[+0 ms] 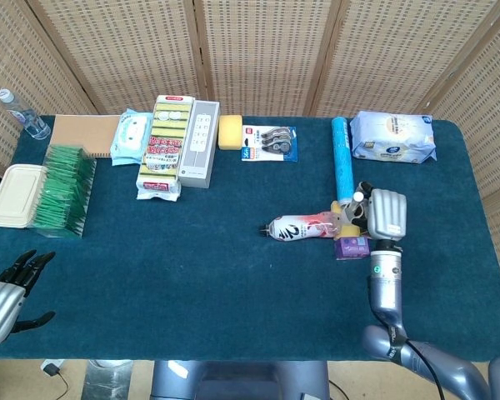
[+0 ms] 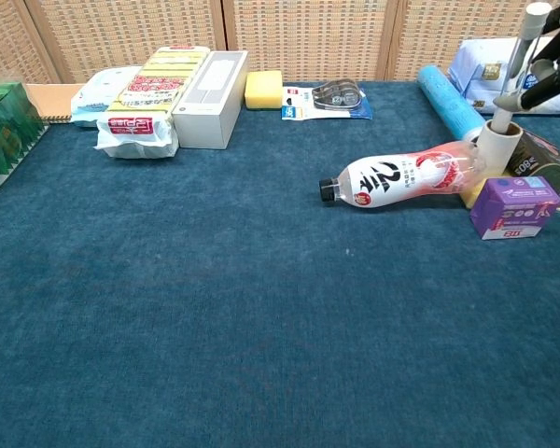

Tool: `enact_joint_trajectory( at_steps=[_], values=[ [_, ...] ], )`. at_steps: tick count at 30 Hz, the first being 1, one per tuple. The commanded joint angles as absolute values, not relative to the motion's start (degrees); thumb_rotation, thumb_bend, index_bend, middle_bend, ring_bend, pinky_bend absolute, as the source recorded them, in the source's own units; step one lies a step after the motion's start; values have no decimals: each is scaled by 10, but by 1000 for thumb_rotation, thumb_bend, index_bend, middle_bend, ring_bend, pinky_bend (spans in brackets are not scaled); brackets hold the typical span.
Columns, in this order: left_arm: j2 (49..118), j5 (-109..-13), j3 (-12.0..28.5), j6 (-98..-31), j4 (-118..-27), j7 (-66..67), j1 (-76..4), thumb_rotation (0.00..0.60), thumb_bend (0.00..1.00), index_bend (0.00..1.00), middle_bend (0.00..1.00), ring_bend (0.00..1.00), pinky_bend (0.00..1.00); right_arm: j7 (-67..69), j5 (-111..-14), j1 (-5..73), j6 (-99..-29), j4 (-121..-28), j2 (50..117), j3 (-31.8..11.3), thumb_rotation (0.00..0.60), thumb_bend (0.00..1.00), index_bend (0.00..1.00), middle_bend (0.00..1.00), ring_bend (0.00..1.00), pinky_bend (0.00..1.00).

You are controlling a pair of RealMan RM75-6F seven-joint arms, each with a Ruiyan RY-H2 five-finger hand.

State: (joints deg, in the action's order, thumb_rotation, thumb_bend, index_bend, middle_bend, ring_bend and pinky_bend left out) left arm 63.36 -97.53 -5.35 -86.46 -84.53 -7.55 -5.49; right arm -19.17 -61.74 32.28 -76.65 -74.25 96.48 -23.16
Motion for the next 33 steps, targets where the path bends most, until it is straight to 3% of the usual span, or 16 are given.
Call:
enact_joint_trajectory(
  at_steps=[1, 33],
  values=[
    [634, -976, -54, -865, -845, -76, -55, 600, 113, 0, 156, 76, 284, -198, -617, 320, -771, -756, 956, -232, 600, 319, 718, 896, 969, 875],
    [633, -985, -58, -870, -844, -75, -53, 600, 114, 0, 156, 76, 285, -251, -603, 299, -805, -901, 873, -237, 600, 366, 807, 963, 1000, 903]
  ],
)
